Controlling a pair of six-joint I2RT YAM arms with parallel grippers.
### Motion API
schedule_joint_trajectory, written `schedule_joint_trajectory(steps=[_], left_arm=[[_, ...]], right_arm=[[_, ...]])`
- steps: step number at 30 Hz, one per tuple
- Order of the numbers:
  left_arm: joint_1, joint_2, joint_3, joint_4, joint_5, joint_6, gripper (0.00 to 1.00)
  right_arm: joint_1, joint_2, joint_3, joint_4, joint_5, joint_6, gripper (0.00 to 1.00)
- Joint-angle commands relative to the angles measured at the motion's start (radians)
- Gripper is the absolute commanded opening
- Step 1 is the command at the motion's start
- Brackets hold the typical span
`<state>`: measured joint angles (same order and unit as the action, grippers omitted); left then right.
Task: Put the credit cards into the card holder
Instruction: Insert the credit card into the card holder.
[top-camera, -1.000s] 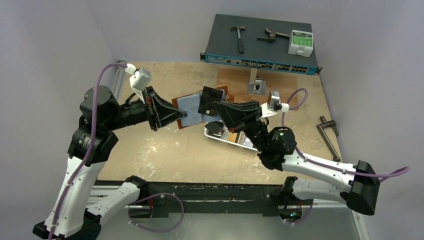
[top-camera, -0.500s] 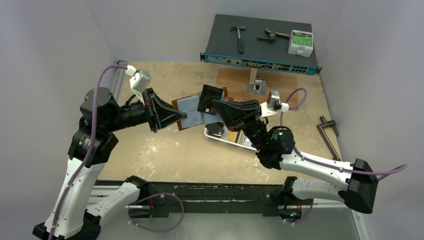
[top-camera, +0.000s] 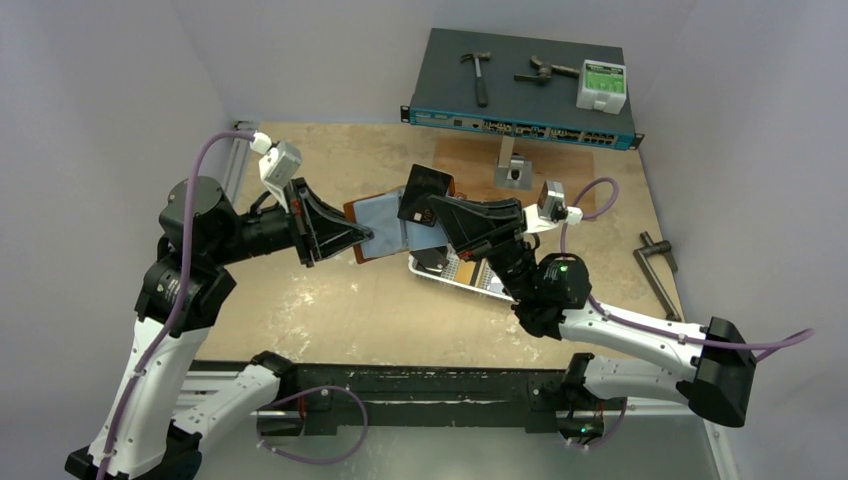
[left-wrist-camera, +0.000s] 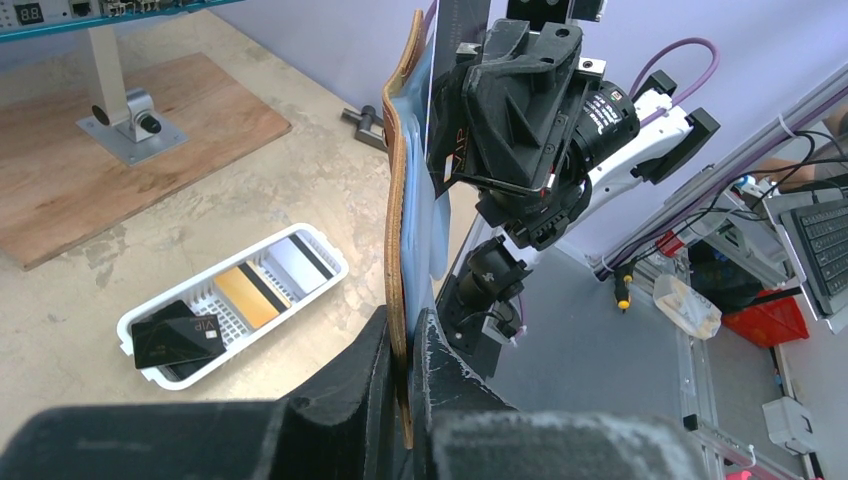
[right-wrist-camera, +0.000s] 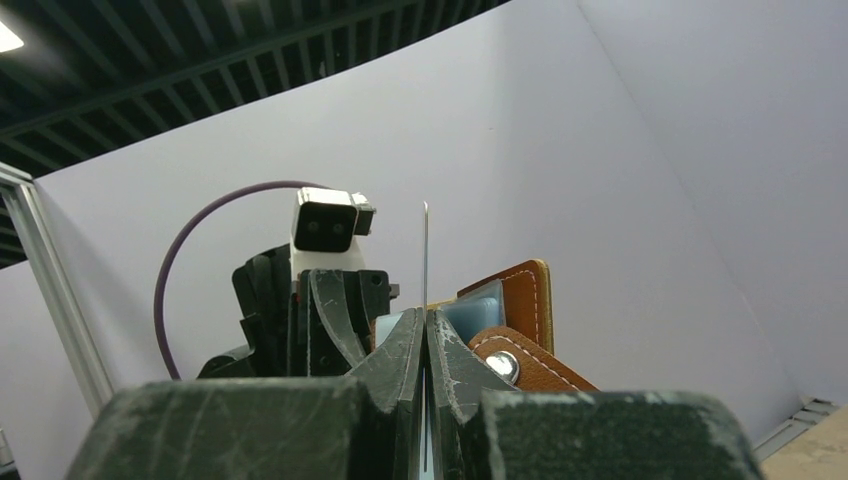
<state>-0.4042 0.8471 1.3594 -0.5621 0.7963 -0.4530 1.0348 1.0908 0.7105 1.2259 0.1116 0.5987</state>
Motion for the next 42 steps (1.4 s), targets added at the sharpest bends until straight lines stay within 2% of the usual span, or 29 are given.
schedule_joint_trajectory(steps=[1, 8, 18, 24, 34, 42], left_arm=[[0.001, -0.016, -0.003, 0.050, 0.034, -0.013, 0.00], [0.002, -0.017, -0.004, 0.051, 0.032, -0.012, 0.00], [0.002, -0.020, 0.000, 0.053, 0.024, -0.010, 0.00], [0.002, -0.022, 0.003, 0.054, 0.023, -0.006, 0.00], [0.002, -0.014, 0.008, 0.064, 0.014, -0.021, 0.00], [0.002, -0.008, 0.014, 0.071, 0.016, -0.027, 0.00]], right_arm=[[-0.004, -0.009, 0.024, 0.051, 0.028, -0.028, 0.00], [-0.004, 0.033, 0.044, 0.049, -0.012, 0.014, 0.00], [-0.004, 0.075, -0.020, 0.095, -0.016, 0.112, 0.00], [-0.005, 0.020, -0.060, -0.013, -0.021, 0.109, 0.00], [0.003, -0.008, -0.033, -0.193, -0.078, 0.095, 0.00], [0.007, -0.029, -0.047, -0.231, -0.075, 0.099, 0.00]])
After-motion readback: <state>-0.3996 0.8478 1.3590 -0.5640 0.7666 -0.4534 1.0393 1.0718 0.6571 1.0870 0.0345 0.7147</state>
